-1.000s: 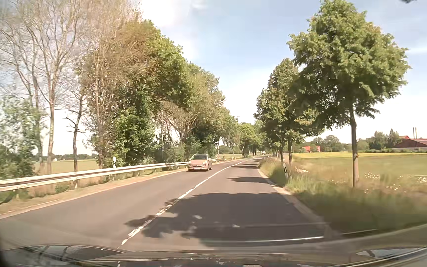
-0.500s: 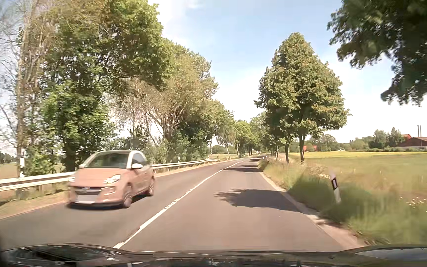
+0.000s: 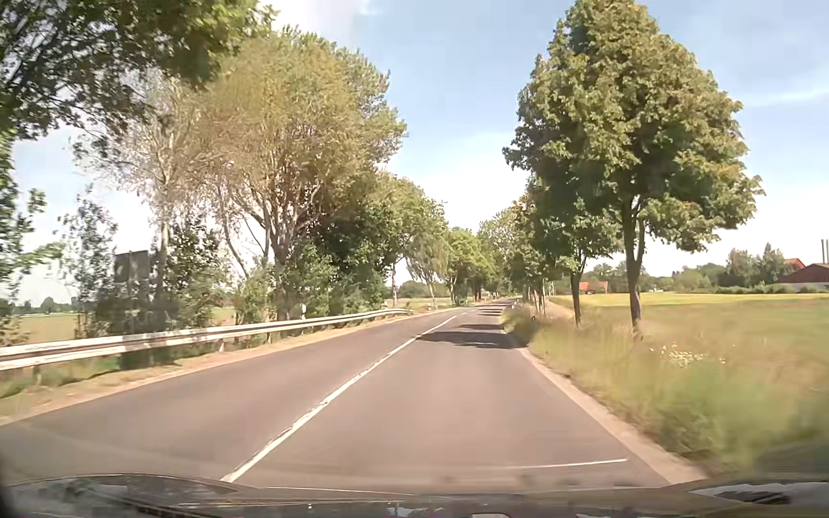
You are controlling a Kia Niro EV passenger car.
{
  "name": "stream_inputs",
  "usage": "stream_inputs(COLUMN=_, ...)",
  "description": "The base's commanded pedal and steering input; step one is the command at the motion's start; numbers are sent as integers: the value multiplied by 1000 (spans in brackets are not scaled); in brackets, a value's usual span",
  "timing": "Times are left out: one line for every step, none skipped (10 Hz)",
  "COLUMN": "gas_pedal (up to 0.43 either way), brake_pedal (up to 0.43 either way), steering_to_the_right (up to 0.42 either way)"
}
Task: Follow the waypoints while adhering to traffic rules and regulations
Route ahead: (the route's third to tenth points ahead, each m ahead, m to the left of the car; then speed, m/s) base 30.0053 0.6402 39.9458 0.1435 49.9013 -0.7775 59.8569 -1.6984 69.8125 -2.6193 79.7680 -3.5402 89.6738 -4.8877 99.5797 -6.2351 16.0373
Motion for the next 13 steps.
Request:
stream_inputs(gas_pedal=220, brake_pedal=0, steering_to_the_right=8)
stream_inputs(gas_pedal=220, brake_pedal=0, steering_to_the_right=9)
stream_inputs(gas_pedal=220, brake_pedal=0, steering_to_the_right=8)
stream_inputs(gas_pedal=220, brake_pedal=0, steering_to_the_right=9)
stream_inputs(gas_pedal=220, brake_pedal=0, steering_to_the_right=8)
stream_inputs(gas_pedal=220, brake_pedal=0, steering_to_the_right=8)
stream_inputs(gas_pedal=228, brake_pedal=0, steering_to_the_right=8)
stream_inputs(gas_pedal=228, brake_pedal=0, steering_to_the_right=8)
stream_inputs(gas_pedal=228, brake_pedal=0, steering_to_the_right=8)
stream_inputs(gas_pedal=228, brake_pedal=0, steering_to_the_right=9)
stream_inputs(gas_pedal=228, brake_pedal=0, steering_to_the_right=8)
stream_inputs(gas_pedal=228, brake_pedal=0, steering_to_the_right=8)
stream_inputs(gas_pedal=228, brake_pedal=0, steering_to_the_right=8)
